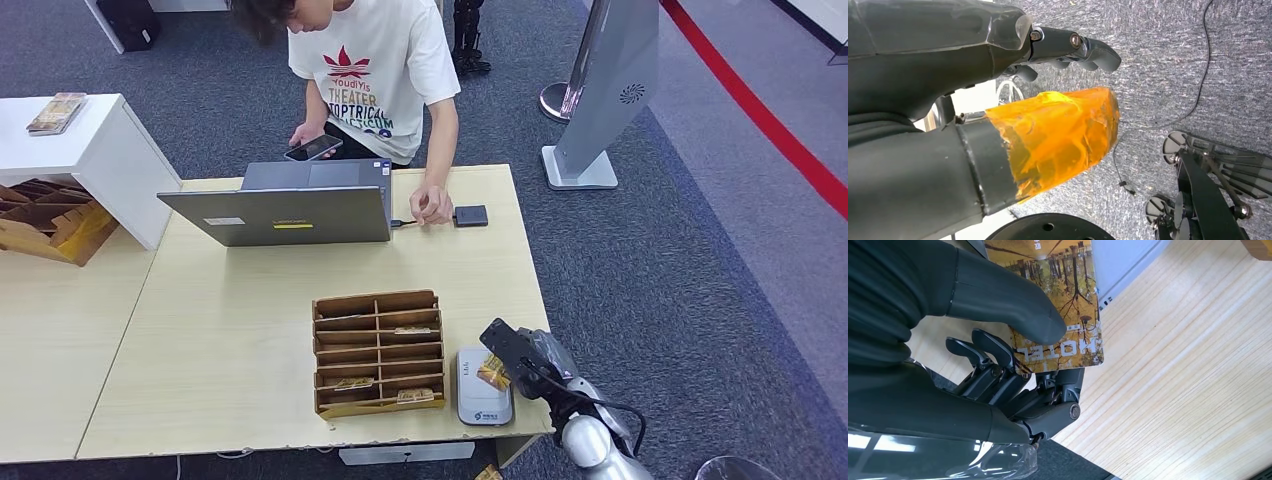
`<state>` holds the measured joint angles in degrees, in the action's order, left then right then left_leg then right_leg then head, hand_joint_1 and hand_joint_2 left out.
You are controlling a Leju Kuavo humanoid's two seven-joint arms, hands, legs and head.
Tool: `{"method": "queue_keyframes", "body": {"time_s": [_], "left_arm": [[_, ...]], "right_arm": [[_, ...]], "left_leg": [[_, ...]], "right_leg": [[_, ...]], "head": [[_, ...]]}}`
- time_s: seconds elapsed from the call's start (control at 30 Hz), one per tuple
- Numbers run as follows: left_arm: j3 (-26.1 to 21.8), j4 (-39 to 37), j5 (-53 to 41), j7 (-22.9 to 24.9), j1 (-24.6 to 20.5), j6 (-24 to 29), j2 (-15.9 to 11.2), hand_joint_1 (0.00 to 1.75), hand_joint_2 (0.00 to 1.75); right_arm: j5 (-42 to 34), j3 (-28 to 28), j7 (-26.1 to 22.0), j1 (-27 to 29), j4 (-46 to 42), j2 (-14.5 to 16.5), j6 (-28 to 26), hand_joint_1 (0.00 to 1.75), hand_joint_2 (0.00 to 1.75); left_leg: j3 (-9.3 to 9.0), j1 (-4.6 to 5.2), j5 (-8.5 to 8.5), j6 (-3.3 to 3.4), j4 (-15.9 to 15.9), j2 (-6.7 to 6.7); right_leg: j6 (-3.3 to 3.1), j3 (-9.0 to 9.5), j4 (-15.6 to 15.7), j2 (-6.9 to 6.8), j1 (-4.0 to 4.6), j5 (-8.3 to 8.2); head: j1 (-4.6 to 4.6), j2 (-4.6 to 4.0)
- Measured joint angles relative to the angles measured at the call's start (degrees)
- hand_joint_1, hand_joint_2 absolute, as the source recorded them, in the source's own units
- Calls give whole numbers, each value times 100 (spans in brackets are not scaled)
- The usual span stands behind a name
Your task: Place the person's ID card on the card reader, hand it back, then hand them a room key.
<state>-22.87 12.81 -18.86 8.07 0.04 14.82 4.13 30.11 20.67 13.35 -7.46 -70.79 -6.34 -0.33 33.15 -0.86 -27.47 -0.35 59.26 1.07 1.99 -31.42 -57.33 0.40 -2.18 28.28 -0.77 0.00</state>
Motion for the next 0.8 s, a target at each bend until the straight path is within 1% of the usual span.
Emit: {"method": "queue_keyframes", "body": {"time_s": [0.8], "left_arm": [[-33, 0, -37, -46, -1, -26, 2, 0, 0]], "right_arm": [[23, 1, 2, -10, 2, -2, -5, 175, 175]], "left_leg": [[-2, 0, 0, 0, 0, 0]], "right_leg": [[0, 2, 0, 0, 0, 0]], "head": [[1, 0]]}}
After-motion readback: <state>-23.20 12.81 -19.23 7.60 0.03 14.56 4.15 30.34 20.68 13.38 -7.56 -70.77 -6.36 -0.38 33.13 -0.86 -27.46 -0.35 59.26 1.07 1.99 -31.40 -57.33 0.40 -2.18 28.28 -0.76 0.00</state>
